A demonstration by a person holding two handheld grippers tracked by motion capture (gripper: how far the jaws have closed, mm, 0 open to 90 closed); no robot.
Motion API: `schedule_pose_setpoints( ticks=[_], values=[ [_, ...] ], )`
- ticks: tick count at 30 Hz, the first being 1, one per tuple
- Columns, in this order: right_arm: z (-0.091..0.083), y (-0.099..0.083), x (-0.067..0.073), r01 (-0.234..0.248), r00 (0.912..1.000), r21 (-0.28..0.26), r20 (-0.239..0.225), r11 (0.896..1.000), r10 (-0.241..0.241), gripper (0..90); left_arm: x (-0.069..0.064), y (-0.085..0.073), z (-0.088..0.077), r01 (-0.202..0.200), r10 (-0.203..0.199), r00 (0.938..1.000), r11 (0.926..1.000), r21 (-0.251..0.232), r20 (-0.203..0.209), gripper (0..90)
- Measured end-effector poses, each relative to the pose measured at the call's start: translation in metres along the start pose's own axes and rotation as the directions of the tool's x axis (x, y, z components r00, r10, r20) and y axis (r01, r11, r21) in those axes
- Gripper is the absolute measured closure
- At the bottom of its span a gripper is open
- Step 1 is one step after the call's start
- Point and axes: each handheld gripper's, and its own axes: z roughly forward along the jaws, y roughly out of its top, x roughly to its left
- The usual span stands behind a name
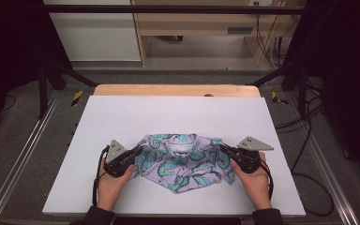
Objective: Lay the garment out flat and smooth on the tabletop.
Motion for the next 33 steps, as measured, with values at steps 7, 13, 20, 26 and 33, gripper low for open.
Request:
schedule_pose_setpoints(
  ticks=[7, 13, 20, 26, 33],
  values=[
    [0.0, -0.005, 0.0, 0.0, 1.0, 0.009, -0.007, 1.0, 0.0, 89.6, -0.001, -0.002, 0.0, -0.004, 0.004, 1.0, 1.0, 0.004, -0.005, 89.5],
    [-0.002, -0.01, 0.002, -0.005, 0.9999, 0.016, -0.012, 1.0, 0.005, 89.7, -0.001, -0.002, 0.001, 0.002, -0.002, 1.0, 1.0, 0.003, 0.0, 89.5],
    [-0.003, -0.012, 0.003, -0.001, 0.9999, 0.017, -0.012, 1.0, 0.001, 89.7, -0.004, -0.002, 0.002, -0.011, 0.011, 0.9999, 0.9999, 0.005, -0.008, 89.7],
    [-0.006, -0.01, 0.005, 0.003, 1.0, 0.002, -0.008, 1.0, -0.003, 89.7, -0.006, 0.001, 0.0, -0.018, 0.018, 0.9998, 0.9998, -0.013, -0.006, 89.8],
    [-0.01, -0.004, 0.004, -0.009, 0.9999, -0.024, 0.013, 1.0, 0.009, 89.8, -0.007, 0.009, -0.005, -0.008, 0.007, 0.9998, 0.9988, -0.049, -0.021, 89.9]
  ],
)
